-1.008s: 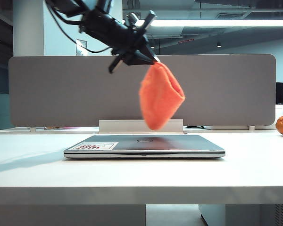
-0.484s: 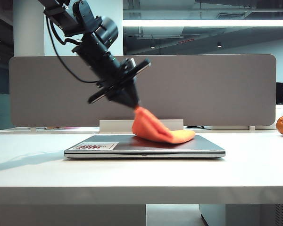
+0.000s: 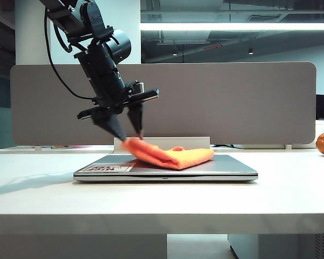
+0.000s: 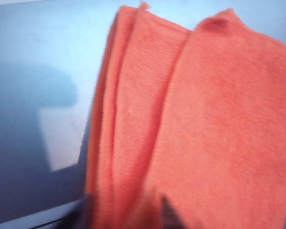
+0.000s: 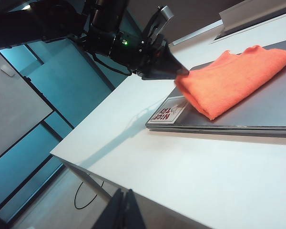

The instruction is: Pick up the orange rag and put it over the laptop.

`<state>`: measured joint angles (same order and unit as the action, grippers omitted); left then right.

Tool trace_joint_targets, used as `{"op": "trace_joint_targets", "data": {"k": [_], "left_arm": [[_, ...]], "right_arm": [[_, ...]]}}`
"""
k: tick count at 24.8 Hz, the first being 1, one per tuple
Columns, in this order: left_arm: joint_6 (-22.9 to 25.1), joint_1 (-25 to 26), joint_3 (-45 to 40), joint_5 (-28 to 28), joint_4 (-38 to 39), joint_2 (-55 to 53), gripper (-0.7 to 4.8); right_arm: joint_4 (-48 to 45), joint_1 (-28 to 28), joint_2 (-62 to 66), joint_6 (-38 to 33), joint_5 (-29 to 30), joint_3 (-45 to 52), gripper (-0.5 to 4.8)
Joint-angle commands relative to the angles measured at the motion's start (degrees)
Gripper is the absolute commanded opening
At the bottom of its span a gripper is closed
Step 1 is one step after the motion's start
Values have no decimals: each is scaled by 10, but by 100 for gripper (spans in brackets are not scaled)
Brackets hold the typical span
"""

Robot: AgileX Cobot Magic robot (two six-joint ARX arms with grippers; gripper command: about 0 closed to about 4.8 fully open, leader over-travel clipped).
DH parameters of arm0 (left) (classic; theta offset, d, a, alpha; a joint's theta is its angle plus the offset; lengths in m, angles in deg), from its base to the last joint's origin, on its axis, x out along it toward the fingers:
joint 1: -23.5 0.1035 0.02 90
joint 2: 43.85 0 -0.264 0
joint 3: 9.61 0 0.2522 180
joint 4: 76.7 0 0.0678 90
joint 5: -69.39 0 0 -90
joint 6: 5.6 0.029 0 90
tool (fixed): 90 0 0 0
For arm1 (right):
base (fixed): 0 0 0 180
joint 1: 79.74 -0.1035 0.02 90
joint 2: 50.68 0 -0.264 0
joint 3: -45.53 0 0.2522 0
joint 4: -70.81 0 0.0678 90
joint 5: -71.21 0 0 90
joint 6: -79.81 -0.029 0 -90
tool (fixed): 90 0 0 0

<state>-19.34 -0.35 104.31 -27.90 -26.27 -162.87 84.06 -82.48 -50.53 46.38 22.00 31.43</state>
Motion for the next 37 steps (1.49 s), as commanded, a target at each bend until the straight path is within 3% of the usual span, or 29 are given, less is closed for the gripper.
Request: {"op": "trace_joint_targets", "data": {"k": [1,3,4,6,8,9,13,19,25,29,37], "left_arm": [[3,-1,3,16,-3,3,318],[17,-1,4,32,5,4,421],[21,0,5,36,14,6,442],[42,2,6,41,38,17,434],[53,3,6,56,49,30,366],[65,4,6,63,50,39,300],[80,11,6,62,48,76,126],[105,22,3,66,60,133,-7],[114,28,-33,101,54,180,-6],[114,40,-103,112,27,250,-6],[102,40,-223,115,-39,368,-6]], "right_arm": [[-6,-1,-1,0,3,2,-5],[-6,-1,-1,0,3,2,-5],[-6,-1,-1,0,3,2,-5],[-6,0,-1,0,2,2,-5],[-6,0,-1,3,2,2,-5],[-6,0,-1,7,2,2,-5],[-6,0,-1,7,-4,2,-5],[-6,0,-1,7,-37,2,-5],[17,0,-1,20,-50,2,-5],[82,0,1,50,-111,2,-5],[81,0,0,100,-114,2,-5]]}}
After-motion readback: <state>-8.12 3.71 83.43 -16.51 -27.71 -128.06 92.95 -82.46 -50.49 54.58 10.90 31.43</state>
